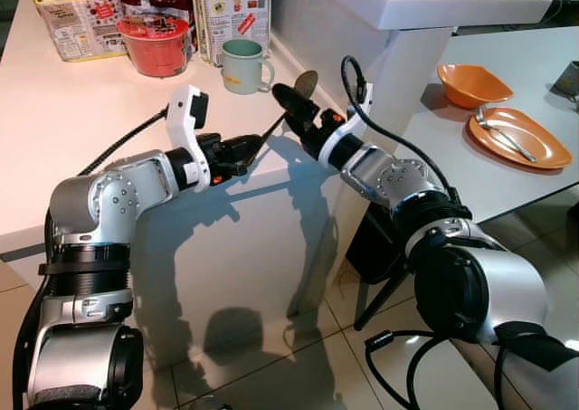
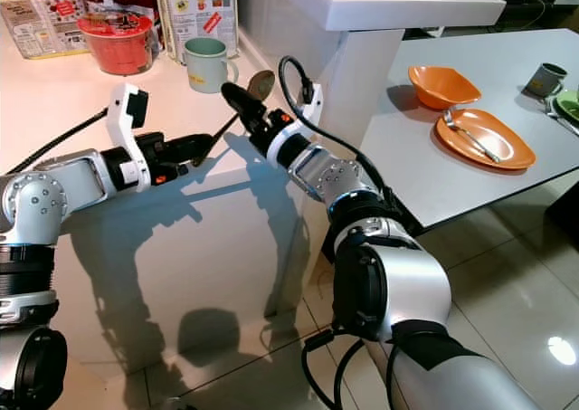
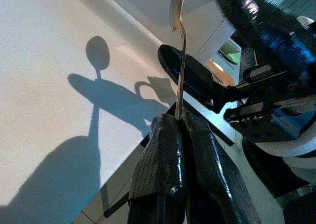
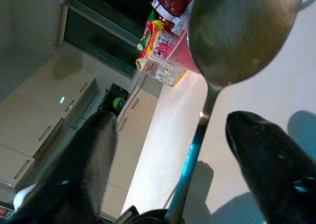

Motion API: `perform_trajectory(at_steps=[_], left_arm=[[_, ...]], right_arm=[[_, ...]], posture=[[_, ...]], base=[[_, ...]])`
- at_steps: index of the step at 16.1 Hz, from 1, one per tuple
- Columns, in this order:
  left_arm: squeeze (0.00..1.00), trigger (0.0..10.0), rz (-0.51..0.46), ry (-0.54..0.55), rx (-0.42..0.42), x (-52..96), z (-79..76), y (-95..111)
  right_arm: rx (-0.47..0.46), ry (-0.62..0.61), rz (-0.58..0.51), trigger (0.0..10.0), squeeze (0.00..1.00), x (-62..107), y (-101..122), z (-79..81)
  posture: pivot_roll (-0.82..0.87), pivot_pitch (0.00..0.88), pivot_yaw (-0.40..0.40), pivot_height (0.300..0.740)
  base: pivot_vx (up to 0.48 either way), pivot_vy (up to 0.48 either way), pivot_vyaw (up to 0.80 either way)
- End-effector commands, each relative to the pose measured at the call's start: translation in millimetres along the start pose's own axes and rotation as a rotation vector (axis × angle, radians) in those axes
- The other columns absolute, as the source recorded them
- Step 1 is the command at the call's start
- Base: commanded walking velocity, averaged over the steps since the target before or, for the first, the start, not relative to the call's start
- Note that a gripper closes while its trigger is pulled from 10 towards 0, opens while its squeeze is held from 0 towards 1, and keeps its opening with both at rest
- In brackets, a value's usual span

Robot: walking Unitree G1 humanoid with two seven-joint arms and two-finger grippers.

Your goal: Setting the table

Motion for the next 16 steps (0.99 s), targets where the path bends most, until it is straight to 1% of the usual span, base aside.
perform_trajectory(at_steps=[1,10,12,16], left_arm=[[0.0,0.0,0.001,-0.033,-0.014,-1.5,-7.2,2.4],[0.0,0.0,-0.01,-0.03,-0.014,-1.9,-6.3,5.1],[0.0,0.0,-0.005,-0.031,-0.016,-1.6,-6.3,4.2],[0.0,0.0,-0.005,-0.036,-0.02,-2.3,-6.6,5.6]], right_arm=[[0.004,0.023,-0.015,0.0,0.0,-2.5,4.7,6.2],[0.002,0.045,-0.019,0.0,0.0,-2.2,3.6,6.9],[-0.003,0.065,-0.026,0.0,0.0,-2.8,4.3,9.6],[-0.001,0.064,-0.025,0.0,0.0,-1.6,3.7,7.8]], posture=[[0.06,0.018,-0.119,0.74],[0.06,0.011,-0.121,0.74],[0.06,0.011,-0.121,0.74],[0.06,0.008,-0.117,0.74]], base=[[0.0,0.0,0.0],[0.0,0.0,0.0],[0.0,0.0,0.0],[0.0,0.0,0.0]])
Point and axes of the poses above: a point about 5 cm out from each wrist's last joint towards the gripper, its own x axis pointing back from the gripper into the wrist, its own y axis along the axis of the wrist's last joint, z = x × y, the point moved 4 cm from there along -x, pointing out of the wrist towards the gripper, and after that the axes turned 2 degrees about -x, right-handed, at the moved point
